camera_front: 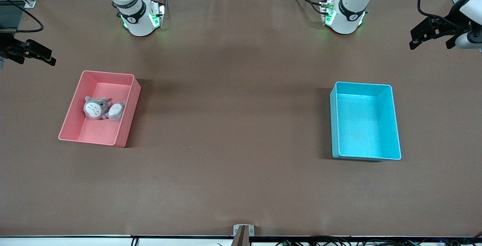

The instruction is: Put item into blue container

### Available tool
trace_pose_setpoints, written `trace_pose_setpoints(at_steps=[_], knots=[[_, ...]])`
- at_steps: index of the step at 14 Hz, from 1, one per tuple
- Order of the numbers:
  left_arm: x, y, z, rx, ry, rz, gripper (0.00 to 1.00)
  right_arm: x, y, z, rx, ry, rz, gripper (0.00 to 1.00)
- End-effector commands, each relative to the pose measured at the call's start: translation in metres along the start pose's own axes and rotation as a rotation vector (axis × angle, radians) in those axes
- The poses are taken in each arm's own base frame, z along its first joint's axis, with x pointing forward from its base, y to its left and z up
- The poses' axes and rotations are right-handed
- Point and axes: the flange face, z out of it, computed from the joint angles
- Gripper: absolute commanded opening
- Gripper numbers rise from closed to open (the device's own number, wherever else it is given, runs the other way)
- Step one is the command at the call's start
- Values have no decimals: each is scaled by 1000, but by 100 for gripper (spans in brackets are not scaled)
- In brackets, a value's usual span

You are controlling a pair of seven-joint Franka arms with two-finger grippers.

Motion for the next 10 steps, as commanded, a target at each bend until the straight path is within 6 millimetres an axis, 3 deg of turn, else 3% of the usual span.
trace_pose_setpoints(at_steps=[1,6,8,10], knots=[[0,2,-7,-1,12,-5,100,-10,-1,-2,14,15,-10,100],[7,-2,-5,-1,11,-10,100,-9,-1,-7,13,24,-10,100],[7,-3,-4,1,5,-11,100,-6,3,-26,6,57,-2,100],[6,-2,-3,1,0,-5,100,-2,9,-32,-1,67,9,100]])
